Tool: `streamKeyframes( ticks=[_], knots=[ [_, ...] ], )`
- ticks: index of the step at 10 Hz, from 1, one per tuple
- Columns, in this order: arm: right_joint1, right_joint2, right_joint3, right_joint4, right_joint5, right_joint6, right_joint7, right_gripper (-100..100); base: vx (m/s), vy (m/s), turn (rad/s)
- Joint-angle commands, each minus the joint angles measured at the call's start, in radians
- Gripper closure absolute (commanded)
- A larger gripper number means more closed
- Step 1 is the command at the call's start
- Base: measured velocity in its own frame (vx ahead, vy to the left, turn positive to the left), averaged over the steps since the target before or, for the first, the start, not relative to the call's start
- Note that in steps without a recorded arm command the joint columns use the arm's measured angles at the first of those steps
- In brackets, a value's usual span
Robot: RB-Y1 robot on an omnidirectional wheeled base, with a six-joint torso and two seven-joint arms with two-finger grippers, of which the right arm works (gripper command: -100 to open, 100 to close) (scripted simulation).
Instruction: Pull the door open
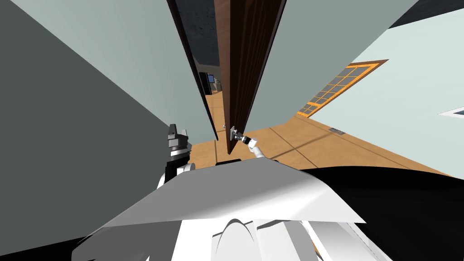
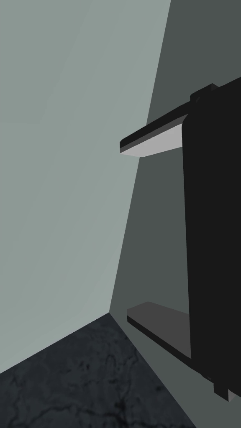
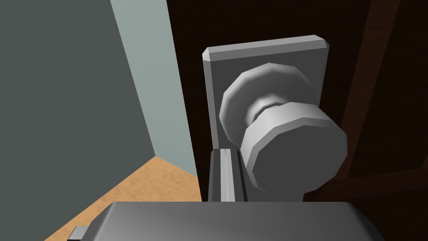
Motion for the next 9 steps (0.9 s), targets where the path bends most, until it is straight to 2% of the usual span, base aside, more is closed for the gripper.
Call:
streamKeyframes(
  ticks=[1, 2, 7, 8, 9],
  knots=[
    [0.0, 0.0, 0.0, 0.0, 0.0, 0.0, 0.0, -100, -0.008, -0.005, 0.033],
    [0.0, 0.0, 0.0, 0.0, 0.0, 0.0, 0.0, 100, -0.003, 0.011, -0.004],
    [0.0, 0.0, 0.0, 0.0, 0.0, 0.0, 0.0, 100, 0.0, 0.002, -0.001],
    [0.011, -0.007, 0.011, -0.007, -0.013, 0.027, 0.013, -100, -0.023, -0.129, 0.028],
    [0.013, -0.01, 0.012, -0.01, -0.017, 0.034, 0.017, -100, -0.063, -0.157, 0.058]
  ],
)
